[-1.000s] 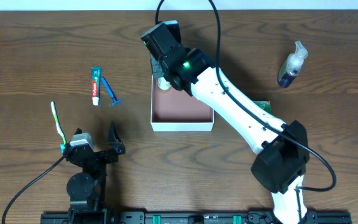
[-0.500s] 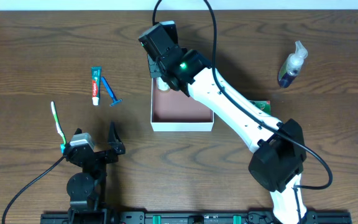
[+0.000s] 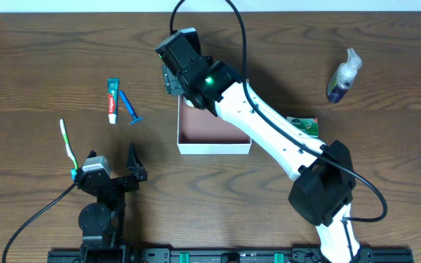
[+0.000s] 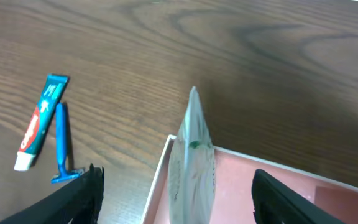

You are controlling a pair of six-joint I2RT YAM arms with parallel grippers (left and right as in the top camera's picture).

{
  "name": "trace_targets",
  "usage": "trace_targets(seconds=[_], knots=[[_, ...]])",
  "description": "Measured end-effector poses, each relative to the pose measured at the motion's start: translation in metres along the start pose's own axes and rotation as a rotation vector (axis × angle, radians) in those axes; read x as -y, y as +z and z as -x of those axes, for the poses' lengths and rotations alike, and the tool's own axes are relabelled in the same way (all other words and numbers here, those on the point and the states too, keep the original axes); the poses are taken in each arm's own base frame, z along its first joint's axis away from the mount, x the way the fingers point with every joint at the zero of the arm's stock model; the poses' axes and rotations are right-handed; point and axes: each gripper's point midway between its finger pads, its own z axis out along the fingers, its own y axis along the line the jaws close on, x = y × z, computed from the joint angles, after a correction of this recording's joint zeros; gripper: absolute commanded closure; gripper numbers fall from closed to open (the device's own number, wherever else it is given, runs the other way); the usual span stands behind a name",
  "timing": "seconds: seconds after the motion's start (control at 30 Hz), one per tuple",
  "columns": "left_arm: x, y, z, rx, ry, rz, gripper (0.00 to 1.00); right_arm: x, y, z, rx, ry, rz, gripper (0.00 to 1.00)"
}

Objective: Pack container
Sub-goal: 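Carry the lotion tube over the box and lower it inside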

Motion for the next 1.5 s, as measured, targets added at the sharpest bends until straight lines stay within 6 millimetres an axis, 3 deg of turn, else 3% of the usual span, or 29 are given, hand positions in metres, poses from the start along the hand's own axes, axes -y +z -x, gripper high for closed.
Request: trace_targets(seconds=[0.17,0.3,0.47,0.6,0.8,1.5], knots=[[0.0,0.0,0.0,0.0,0.0,0.0,0.02,-0.003,-0.01,0.01,0.013,-0.007,0.011,0.5],[0.0,0.0,0.0,0.0,0.0,0.0,0.02,-0.001,-0.011,0.007,-0.003,-0.011,0.003,0.67],[0.0,0.0,0.0,0.0,0.0,0.0,0.02,0.001,-0.011,0.005,-0.013,-0.015,-0.002,0.84],[0.0,0.0,0.0,0.0,0.0,0.0,0.02,0.004,-0.011,0.001,-0.027,-0.008,-0.021,0.92],[0.0,0.0,0.0,0.0,0.0,0.0,0.02,0.008,-0.012,-0.002,-0.038,0.014,-0.04,0.99],[0.0,0.0,0.0,0.0,0.0,0.0,0.02,0.012,-0.012,0.0,-0.019,0.149,-0.062,0.99]])
